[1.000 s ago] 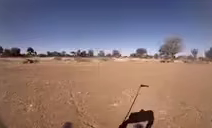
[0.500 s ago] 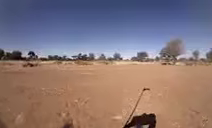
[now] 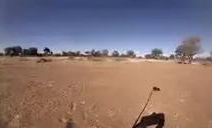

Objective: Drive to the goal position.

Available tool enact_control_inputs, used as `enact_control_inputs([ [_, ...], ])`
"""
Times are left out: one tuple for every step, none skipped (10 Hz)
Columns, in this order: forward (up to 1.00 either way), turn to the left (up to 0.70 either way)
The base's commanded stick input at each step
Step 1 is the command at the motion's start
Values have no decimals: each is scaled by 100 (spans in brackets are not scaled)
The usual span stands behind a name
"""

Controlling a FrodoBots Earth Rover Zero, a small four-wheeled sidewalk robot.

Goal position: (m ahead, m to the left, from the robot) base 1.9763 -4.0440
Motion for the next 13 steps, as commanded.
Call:
enact_control_inputs([
  [50, 0],
  [50, 0],
  [50, 0],
  [50, 0],
  [50, 0],
  [50, 0],
  [50, 0],
  [50, 0],
  [50, 0],
  [50, 0],
  [50, 0],
  [50, 30],
  [50, 50],
])
